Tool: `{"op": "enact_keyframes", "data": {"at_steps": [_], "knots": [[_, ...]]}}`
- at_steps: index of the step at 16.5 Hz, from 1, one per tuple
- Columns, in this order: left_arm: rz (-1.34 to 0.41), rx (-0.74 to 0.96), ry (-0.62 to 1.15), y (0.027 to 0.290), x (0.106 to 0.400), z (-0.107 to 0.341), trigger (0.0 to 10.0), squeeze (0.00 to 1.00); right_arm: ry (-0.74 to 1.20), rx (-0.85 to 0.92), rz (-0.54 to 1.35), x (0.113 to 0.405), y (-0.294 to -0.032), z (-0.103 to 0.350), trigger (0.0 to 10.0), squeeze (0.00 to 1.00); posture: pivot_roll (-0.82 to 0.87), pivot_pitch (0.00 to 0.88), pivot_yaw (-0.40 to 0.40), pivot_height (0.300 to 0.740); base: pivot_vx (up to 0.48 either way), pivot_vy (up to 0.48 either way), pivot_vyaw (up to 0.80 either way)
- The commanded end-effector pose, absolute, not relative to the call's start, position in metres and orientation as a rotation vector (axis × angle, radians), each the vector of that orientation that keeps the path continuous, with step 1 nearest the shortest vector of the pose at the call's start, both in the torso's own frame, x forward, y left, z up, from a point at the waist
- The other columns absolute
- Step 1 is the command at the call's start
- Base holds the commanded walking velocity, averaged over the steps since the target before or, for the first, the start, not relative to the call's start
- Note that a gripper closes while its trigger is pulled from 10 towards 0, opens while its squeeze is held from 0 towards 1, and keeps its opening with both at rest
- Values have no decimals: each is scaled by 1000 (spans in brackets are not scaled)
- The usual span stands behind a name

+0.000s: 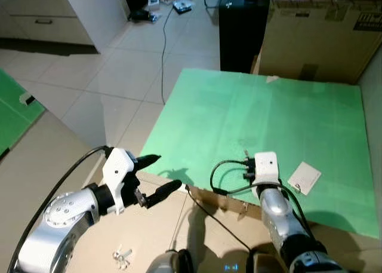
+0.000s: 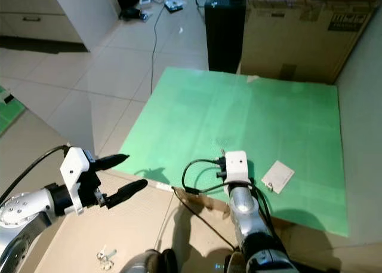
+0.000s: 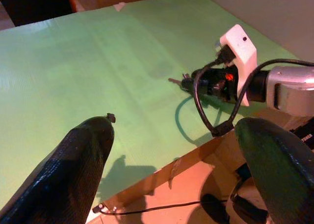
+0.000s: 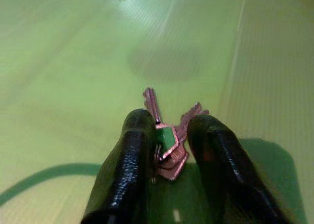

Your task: Hang keys on a hook

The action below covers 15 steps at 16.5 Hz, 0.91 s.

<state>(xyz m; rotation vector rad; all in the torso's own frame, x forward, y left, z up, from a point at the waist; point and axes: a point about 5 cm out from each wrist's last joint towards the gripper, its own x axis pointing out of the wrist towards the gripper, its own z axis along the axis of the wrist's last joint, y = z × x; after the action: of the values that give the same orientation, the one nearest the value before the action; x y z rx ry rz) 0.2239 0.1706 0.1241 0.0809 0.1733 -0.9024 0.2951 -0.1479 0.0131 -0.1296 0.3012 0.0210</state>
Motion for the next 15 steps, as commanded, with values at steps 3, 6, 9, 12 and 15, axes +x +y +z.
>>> {"op": "enact_keyframes", "data": {"at_steps": [3, 6, 9, 12, 15], "knots": [[-888, 110, 207, 181, 219, 121, 10000, 0, 344, -70, 49, 292, -138, 6, 0, 0, 130, 226, 203, 740, 0, 0, 0], [-888, 106, 203, 179, 223, 121, 10000, 0, 325, -58, 56, 295, -134, 10, 0, 0, 118, 215, 212, 740, 0, 0, 0], [-890, 74, 169, 168, 244, 120, 10000, 0, 107, -97, 50, 318, -128, 54, 0, 0, 61, 119, 219, 740, 0, 0, 0], [-900, 40, 122, 154, 260, 124, 10000, 0, -83, -108, 44, 328, -123, 99, 0, 0, 9, 50, 222, 740, 0, 0, 0], [-820, -64, 133, 139, 282, 117, 10000, 0, -139, -71, 29, 326, -129, 126, 0, 0, -56, 0, 216, 740, 0, 0, 0]]}}
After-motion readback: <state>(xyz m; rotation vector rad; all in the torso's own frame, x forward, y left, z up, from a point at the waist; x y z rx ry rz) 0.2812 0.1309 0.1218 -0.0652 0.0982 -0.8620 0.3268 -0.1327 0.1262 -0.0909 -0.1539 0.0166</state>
